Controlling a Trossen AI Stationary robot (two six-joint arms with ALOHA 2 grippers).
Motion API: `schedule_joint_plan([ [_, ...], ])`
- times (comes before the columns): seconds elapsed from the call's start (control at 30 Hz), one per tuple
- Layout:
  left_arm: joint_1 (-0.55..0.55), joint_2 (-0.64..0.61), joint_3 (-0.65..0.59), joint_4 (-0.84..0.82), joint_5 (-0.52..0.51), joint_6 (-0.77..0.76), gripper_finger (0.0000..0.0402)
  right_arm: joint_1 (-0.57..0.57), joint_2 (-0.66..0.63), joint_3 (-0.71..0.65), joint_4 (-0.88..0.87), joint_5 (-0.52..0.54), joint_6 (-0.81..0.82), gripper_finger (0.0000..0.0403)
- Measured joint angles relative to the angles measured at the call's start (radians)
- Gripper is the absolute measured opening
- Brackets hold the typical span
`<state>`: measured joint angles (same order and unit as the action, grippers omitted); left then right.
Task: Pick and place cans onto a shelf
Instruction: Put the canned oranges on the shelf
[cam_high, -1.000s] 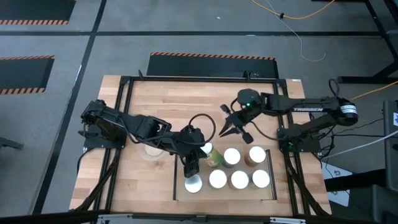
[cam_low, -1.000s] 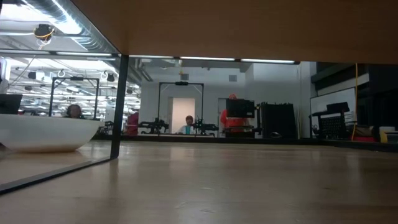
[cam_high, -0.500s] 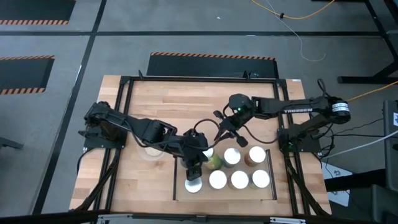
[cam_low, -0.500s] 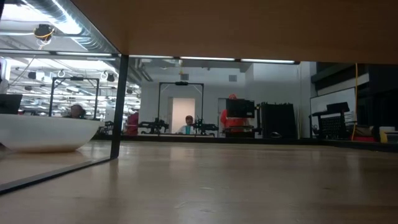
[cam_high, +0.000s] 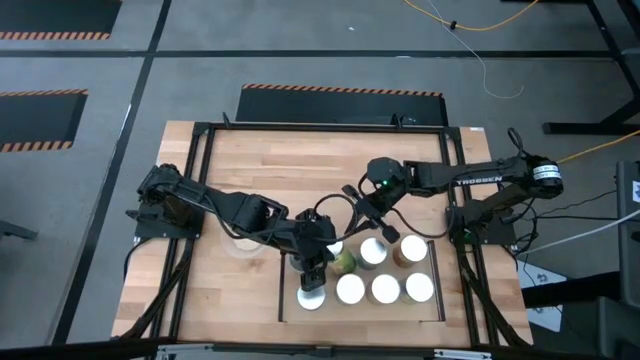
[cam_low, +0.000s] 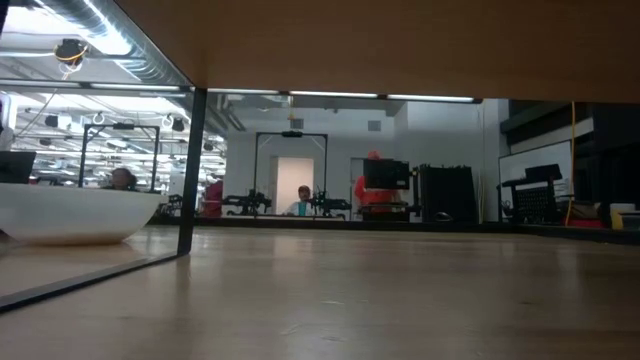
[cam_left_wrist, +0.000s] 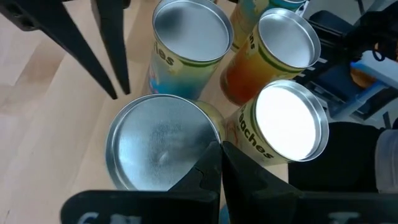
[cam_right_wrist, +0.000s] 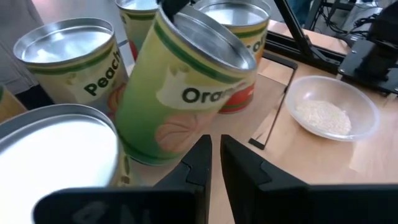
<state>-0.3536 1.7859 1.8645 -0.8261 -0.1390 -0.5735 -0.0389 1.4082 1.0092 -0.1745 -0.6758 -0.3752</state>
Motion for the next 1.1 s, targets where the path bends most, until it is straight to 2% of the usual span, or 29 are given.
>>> schedule_joint_plan([
  [1.1,0.013,-0.001,0.000,-0.072,0.000,0.008,0.0000,0.012,0.000,0.000,-0.001,0.001,0.000,0.0040],
])
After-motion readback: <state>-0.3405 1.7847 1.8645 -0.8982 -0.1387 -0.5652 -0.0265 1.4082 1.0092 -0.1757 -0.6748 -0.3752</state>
